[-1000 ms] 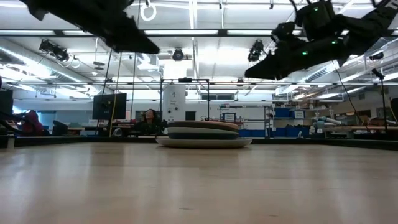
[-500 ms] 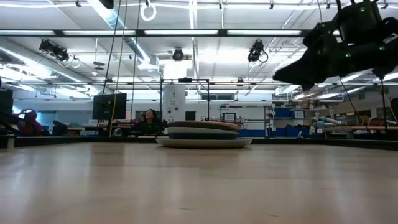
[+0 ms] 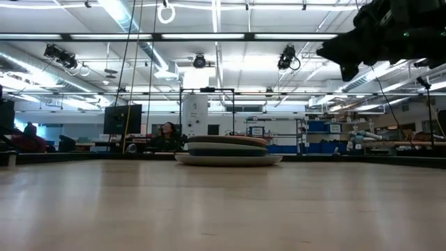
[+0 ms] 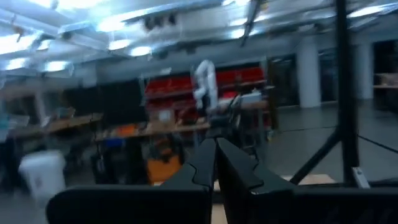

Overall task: Stack plastic plates
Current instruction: Return to Home Position

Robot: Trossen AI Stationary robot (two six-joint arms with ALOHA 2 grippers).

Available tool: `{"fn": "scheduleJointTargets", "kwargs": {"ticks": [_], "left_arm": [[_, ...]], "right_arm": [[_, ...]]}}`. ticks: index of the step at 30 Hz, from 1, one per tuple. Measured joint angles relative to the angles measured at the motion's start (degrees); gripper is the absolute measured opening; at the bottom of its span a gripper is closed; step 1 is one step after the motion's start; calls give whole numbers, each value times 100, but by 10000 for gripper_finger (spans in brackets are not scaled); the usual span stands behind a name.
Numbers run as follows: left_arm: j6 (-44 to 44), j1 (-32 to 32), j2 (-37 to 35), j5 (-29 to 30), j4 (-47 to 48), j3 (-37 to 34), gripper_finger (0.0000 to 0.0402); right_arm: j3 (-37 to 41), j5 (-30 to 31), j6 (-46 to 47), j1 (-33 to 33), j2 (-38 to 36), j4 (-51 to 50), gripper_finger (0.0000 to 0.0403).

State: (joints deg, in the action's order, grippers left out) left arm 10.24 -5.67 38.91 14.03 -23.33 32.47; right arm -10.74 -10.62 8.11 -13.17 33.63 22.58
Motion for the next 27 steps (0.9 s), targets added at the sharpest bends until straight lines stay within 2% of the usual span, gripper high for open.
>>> {"fn": "scheduleJointTargets", "kwargs": {"ticks": [3, 6, 8, 13, 18, 21, 24, 27], "left_arm": [[293, -7, -421, -519, 340, 0, 23], [369, -7, -796, -993, 1061, -1, 23], [214, -7, -990, -1037, 1274, -126, 23], [-386, 53, -1607, -861, 1224, -950, 23], [-969, 229, -2327, -801, 485, -2034, 23], [-1124, 329, -2695, -802, 70, -2646, 23], [-1137, 437, -2948, -787, -170, -3015, 23], [-1251, 534, -3059, -783, -142, -3107, 23]], "right_arm": [[-9, 0, 156, 33, -586, -545, 105], [-9, 116, 132, 86, -1207, -1145, 105], [-9, 308, 87, 87, -1613, -1401, 105], [-9, 678, -116, 10, -2555, -2069, 105], [124, 681, 285, -81, -3272, -2774, 105], [438, 644, 399, -58, -3348, -2566, 105], [911, 1151, 376, -5, -3297, -1991, 103], [1036, 1579, 350, 104, -3234, -2079, 99]]}}
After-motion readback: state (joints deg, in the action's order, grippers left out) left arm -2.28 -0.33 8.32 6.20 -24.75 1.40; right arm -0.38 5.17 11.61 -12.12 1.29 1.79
